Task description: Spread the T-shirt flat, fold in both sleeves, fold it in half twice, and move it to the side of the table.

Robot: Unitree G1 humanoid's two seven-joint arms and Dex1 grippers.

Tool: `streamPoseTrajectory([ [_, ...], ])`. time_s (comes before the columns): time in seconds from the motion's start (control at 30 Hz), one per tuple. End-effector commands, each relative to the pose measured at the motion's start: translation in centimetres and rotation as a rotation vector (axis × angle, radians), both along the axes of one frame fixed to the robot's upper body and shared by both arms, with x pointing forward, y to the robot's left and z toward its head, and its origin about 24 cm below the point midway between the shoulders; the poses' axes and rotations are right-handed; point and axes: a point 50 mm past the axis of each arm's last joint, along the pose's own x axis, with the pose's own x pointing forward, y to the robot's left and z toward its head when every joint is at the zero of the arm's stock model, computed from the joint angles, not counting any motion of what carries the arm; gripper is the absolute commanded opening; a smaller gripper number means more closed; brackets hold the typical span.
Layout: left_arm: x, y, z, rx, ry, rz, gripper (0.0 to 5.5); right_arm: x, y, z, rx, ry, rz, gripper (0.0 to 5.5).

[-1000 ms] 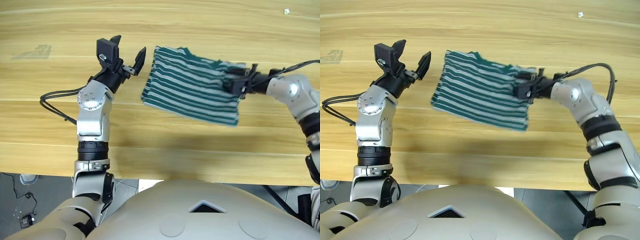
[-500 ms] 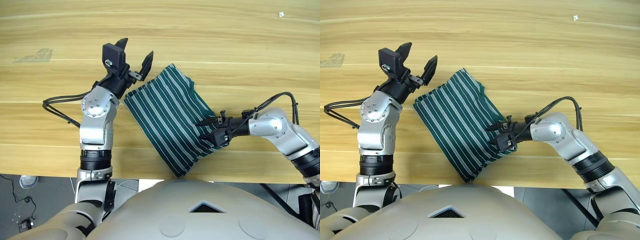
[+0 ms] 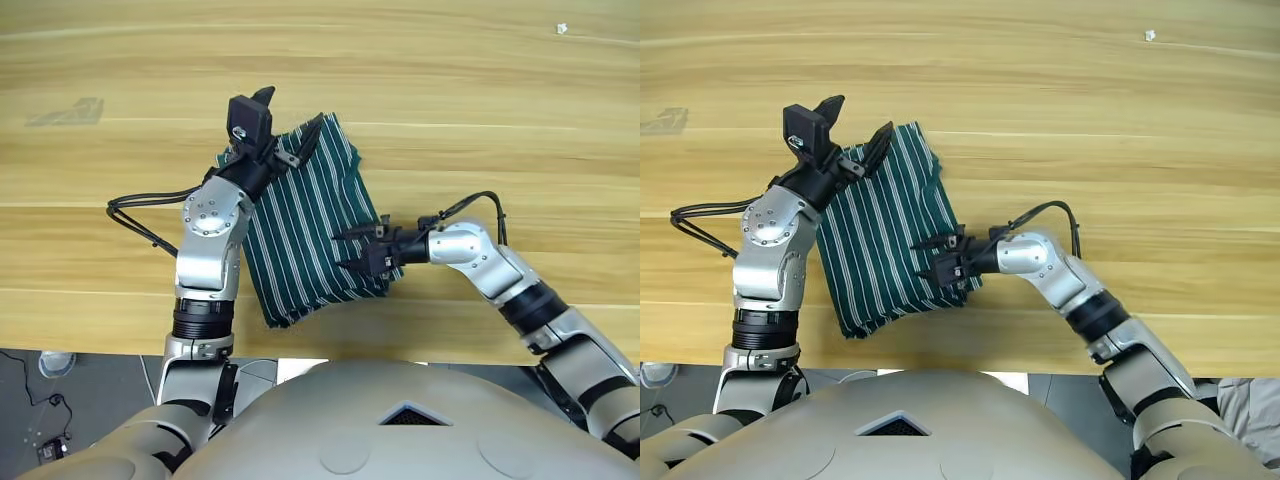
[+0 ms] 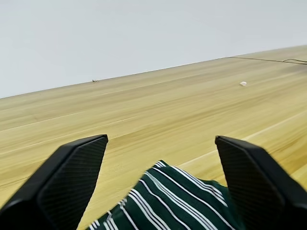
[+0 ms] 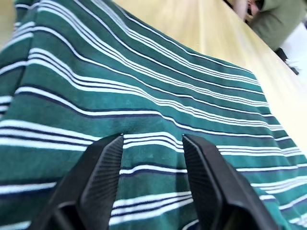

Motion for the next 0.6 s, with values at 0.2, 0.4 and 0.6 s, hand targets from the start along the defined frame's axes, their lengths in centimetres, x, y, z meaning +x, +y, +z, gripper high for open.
streamPoseTrajectory([
  [0.2, 0.0, -0.1, 0.1, 0.006, -0.002, -0.003, 4.16, 2.2, -1.6, -2.0, -0.063, 0.012, -0.188, 2.26],
  [0.4, -0.2, 0.8, 0.6, 0.022, -0.020, 0.002, 4.16, -0.8, -1.3, 0.9, 0.181, 0.285, -0.111, 2.26],
  [0.6, -0.5, 1.3, 0.5, 0.015, -0.020, 0.014, 4.16, 0.9, -2.2, 4.9, 0.353, 0.254, -0.214, 2.26],
])
